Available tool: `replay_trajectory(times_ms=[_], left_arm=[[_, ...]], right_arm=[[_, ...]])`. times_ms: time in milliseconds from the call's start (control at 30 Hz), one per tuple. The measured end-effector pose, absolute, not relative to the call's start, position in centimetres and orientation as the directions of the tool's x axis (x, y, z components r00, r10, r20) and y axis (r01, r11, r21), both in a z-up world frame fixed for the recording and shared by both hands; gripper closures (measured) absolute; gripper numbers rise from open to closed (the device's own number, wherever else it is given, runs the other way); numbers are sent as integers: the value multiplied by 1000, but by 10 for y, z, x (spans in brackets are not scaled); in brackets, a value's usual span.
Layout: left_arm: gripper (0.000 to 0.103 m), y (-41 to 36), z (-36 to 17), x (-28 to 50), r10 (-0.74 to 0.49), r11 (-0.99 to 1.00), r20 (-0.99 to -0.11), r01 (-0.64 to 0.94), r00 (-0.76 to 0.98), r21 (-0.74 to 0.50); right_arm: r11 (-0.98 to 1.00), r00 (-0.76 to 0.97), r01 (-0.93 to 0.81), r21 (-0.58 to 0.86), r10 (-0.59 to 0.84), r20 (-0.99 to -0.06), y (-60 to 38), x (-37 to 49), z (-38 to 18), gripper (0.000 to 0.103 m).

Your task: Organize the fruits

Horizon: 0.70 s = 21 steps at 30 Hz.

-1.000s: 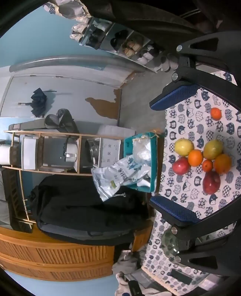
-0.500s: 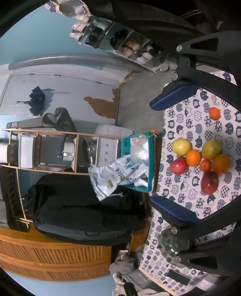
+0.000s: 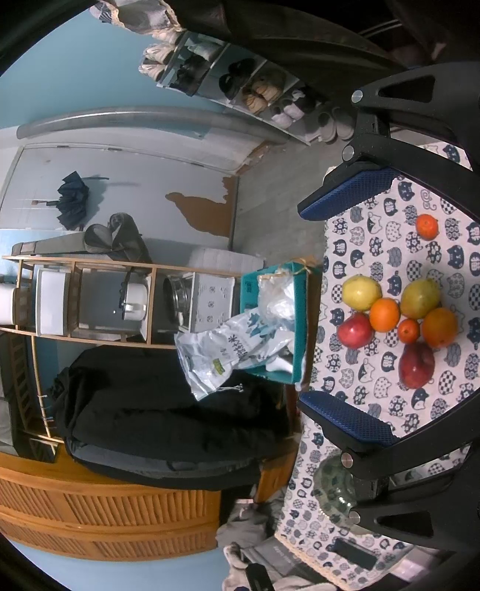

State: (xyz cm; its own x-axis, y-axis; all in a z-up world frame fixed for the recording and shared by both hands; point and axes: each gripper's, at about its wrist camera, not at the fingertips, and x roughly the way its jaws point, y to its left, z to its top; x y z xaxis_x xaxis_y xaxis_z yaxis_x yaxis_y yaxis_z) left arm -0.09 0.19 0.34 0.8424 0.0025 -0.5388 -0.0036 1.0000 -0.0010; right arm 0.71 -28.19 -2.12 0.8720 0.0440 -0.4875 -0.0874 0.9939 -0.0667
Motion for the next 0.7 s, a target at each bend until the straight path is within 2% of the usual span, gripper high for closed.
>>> replay_trajectory(times_ms=[700], left_arm=[[1, -2, 1, -1, -8, 1000, -543, 5, 840, -6]], right_arm=[[994, 870, -86, -65, 43, -491, -282, 8, -20, 11]])
